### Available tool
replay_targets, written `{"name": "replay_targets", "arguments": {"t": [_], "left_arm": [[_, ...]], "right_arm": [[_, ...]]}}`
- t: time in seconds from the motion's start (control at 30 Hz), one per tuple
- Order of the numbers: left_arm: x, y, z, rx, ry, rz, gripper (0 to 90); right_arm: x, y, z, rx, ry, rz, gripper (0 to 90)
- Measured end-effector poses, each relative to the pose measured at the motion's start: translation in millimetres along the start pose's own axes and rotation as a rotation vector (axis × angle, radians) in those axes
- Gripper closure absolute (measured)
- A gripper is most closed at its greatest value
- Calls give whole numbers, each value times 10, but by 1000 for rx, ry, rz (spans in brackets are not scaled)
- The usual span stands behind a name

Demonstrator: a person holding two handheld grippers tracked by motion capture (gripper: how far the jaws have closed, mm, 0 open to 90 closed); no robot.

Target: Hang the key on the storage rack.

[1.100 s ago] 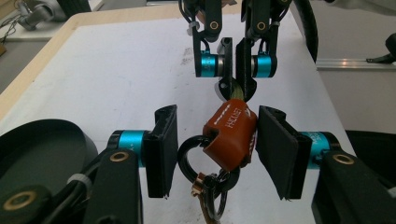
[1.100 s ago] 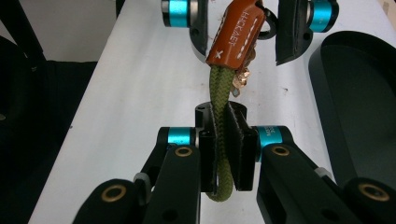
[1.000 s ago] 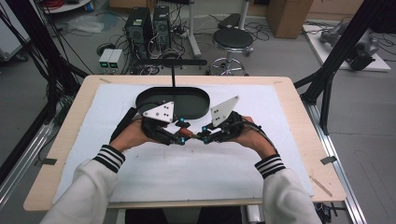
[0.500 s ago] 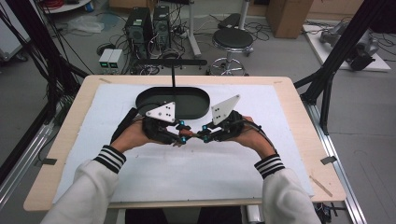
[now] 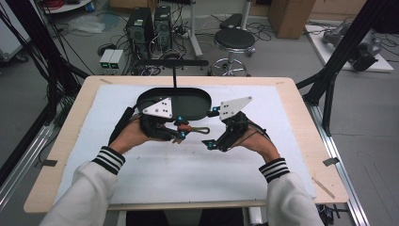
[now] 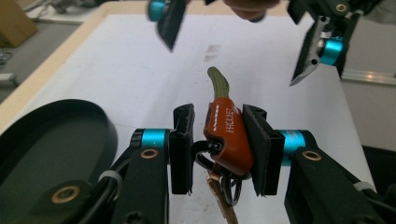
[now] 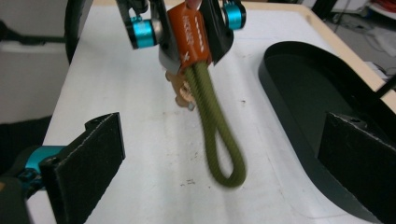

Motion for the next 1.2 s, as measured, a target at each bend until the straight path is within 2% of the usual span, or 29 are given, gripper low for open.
{"name": "replay_targets", "arguments": {"t": [0.07, 0.1, 0.13, 0.17, 0.2, 0.23, 0.27, 0.3, 0.33, 0.37, 0.4, 0.43, 0.47, 0.5, 0.53, 0.57, 0.67, 0.7, 0.8, 0.83, 0.87, 0.9, 0.93, 1.0, 1.07, 1.2], "left_arm": [[-27, -58, -16, -25, 19, -25, 650], [-45, -96, -15, -32, 25, -39, 650], [-69, -153, -13, -48, 38, -68, 650], [-69, -153, -13, -48, 38, -68, 651], [-100, -210, 0, -51, 36, -100, 650], [-100, -210, 0, -51, 36, -100, 651], [-139, -282, -3, -63, 54, -144, 651], [-139, -282, -3, -63, 54, -144, 651], [-170, -332, -6, -74, 66, -170, 651], [-197, -374, -12, -86, 75, -194, 651], [-229, -422, -18, -97, 84, -219, 651], [-259, -469, -29, -116, 99, -241, 651], [-323, -551, -40, -138, 119, -277, 651], [-323, -551, -40, -138, 119, -277, 651], [-367, -601, -45, -148, 133, -298, 651], [-399, -635, -48, -155, 145, -311, 651], [-471, -731, -33, -174, 159, -353, 651], [-491, -762, -22, -181, 158, -364, 651], [-543, -851, 4, -199, 162, -404, 651], [-556, -873, 8, -202, 164, -413, 651], [-586, -929, 17, -207, 171, -436, 651], [-586, -929, 17, -207, 171, -436, 652], [-609, -991, 25, -223, 184, -460, 652], [-625, -1036, 37, -234, 189, -475, 652], [-647, -1097, 59, -253, 196, -490, 651], [-698, -1209, 116, -281, 199, -523, 652]], "right_arm": [[-71, -4, 39, 39, 38, 25, 3], [-71, -4, 39, 39, 38, 25, 3], [-135, 21, 93, 71, 49, 69, 3], [-135, 21, 93, 71, 49, 69, 3], [-216, 45, 133, 94, 77, 113, 3], [-216, 45, 133, 94, 77, 113, 3], [-302, 69, 173, 123, 117, 160, 3], [-302, 69, 173, 123, 117, 160, 3], [-382, 96, 243, 145, 139, 213, 3], [-382, 96, 243, 145, 139, 213, 3], [-417, 97, 281, 158, 154, 228, 3], [-450, 105, 335, 180, 144, 252, 3], [-525, 99, 399, 183, 172, 294, 3], [-525, 99, 399, 183, 172, 294, 3], [-602, 93, 463, 207, 208, 325, 3], [-602, 93, 463, 207, 208, 325, 3], [-737, 94, 604, 228, 245, 405, 3], [-737, 94, 604, 228, 245, 405, 3], [-842, 72, 703, 238, 288, 468, 3], [-842, 72, 703, 238, 288, 468, 3], [-883, 53, 758, 250, 299, 494, 3], [-883, 53, 758, 250, 299, 494, 3], [-918, 41, 814, 242, 303, 512, 3], [-928, 25, 847, 245, 301, 519, 3], [-970, 3, 920, 253, 330, 540, 3], [-1046, -16, 1051, 261, 344, 595, 3]]}}
Point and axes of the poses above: each handheld gripper's, and its own axes: x roughly forward along the jaws, z roughly out of its underside, y roughly to its right, the point moved 10 cm from there along x, roughly forward along the jaws, and after that the axes turned 10 degrees about -z, right-handed, at the moved point
